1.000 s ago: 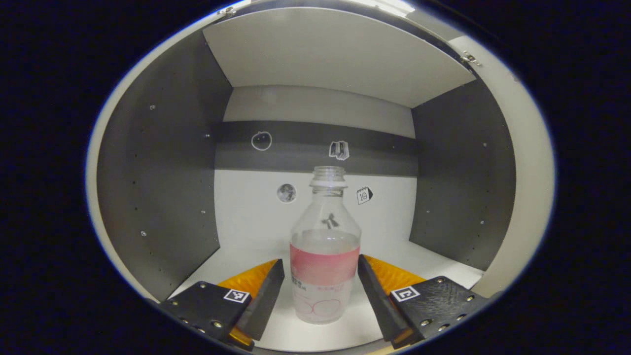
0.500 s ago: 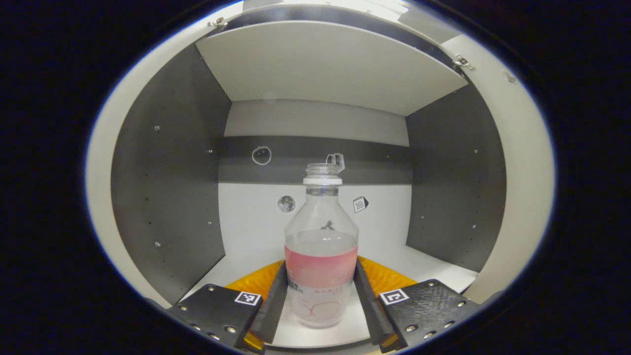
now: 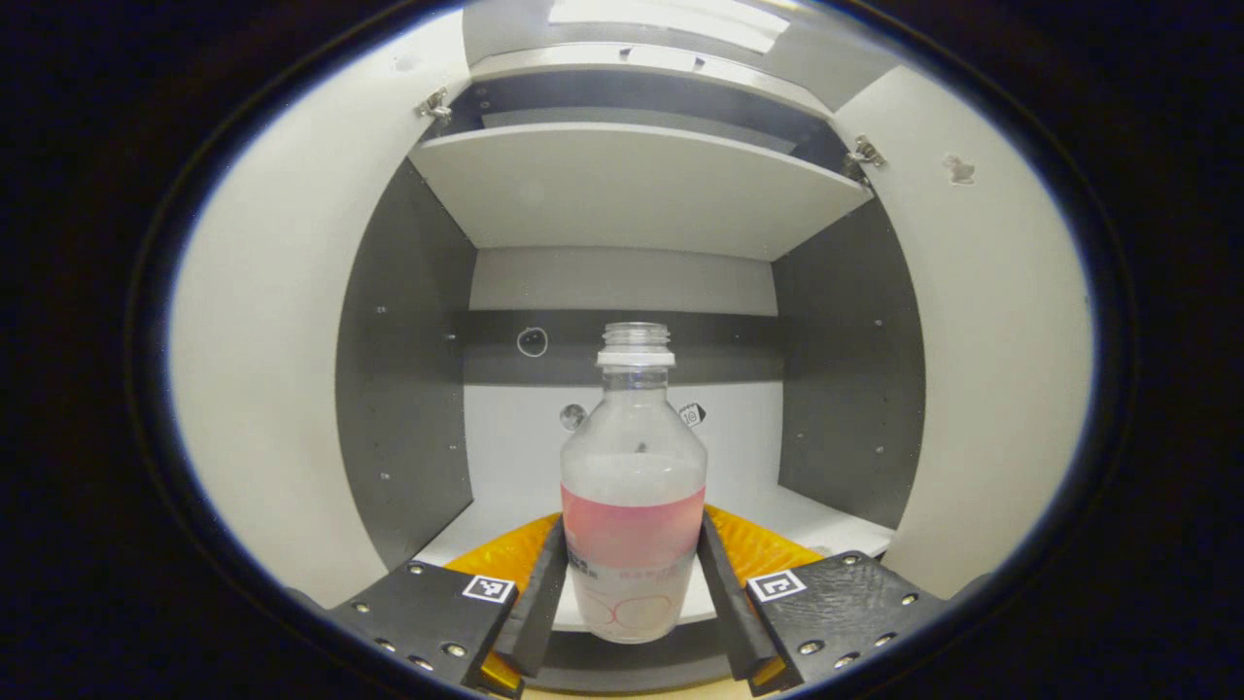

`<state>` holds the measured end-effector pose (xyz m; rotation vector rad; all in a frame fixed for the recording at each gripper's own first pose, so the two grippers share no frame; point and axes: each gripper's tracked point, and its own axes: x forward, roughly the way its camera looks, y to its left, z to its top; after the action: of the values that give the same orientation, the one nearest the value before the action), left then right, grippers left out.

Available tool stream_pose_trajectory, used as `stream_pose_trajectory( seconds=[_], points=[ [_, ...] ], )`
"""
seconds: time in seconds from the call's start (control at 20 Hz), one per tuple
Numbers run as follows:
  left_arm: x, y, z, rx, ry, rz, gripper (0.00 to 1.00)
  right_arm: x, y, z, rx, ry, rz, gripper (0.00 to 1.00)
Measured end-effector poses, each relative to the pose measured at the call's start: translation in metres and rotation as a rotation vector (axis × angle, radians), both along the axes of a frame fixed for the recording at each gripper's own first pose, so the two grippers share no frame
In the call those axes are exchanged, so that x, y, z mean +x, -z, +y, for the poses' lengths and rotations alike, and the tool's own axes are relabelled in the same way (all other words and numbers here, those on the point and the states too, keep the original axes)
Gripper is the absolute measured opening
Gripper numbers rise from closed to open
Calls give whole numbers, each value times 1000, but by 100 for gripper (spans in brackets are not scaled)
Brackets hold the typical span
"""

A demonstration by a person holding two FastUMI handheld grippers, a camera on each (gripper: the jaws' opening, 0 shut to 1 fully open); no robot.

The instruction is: Grasp the bottle in the cabinet with the left hand and place it on the coaster, then close the right door with the right hand and the left door with the left hand.

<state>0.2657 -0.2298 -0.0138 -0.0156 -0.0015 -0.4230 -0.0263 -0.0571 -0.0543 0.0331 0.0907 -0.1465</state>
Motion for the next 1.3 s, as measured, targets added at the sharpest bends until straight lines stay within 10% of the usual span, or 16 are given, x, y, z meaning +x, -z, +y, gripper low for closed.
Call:
stream_pose_trajectory(
  seconds=[1.3],
  points=[
    [-206,122,49,-44,-39,81,72,-58,9,16,12,-232,43,98]
  ],
)
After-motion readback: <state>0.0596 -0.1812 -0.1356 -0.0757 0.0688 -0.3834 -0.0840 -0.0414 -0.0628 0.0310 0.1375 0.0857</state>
